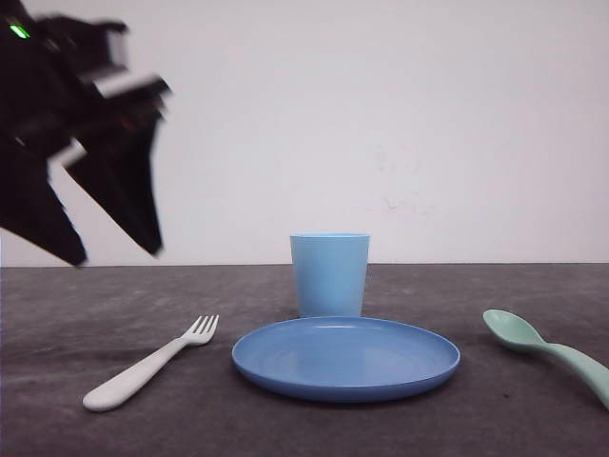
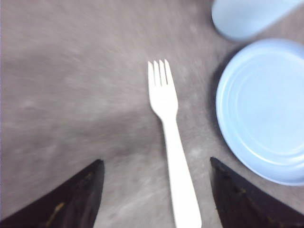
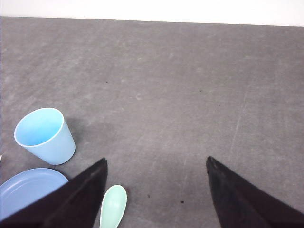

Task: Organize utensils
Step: 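Lower the left gripper onto the white fork and close on it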

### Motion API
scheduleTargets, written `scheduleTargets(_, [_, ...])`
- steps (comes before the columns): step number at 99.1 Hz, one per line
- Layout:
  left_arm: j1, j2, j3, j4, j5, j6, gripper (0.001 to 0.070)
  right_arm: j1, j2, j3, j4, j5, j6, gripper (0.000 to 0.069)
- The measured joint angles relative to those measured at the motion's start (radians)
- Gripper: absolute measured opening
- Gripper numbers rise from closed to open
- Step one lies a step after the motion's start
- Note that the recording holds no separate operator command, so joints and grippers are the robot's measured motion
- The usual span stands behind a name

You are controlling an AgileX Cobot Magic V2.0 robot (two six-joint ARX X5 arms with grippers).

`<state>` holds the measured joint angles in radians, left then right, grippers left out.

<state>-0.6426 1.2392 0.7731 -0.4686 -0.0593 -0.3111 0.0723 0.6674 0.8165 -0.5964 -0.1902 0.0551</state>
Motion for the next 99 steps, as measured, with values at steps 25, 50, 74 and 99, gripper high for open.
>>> scheduleTargets(25, [-0.049,0.135,0.000,0.096,-0.019,-0.036,0.0425,0.000,0.000,0.000,-0.014,0.000,0.000,0.0413])
scheduleTargets(50, [-0.056,0.226,0.000,0.137,-0.045,-0.053,0.0387,0.000,0.001,0.000,-0.018,0.000,0.000,0.0413])
scheduleTargets(74, [-0.056,0.267,0.001,0.174,-0.048,-0.069,0.0381,0.000,0.001,0.000,-0.018,0.000,0.000,0.0413])
scheduleTargets(99, [-0.056,0.287,0.008,0.177,-0.058,-0.101,0.0272,0.000,0.001,0.000,-0.018,0.000,0.000,0.0413])
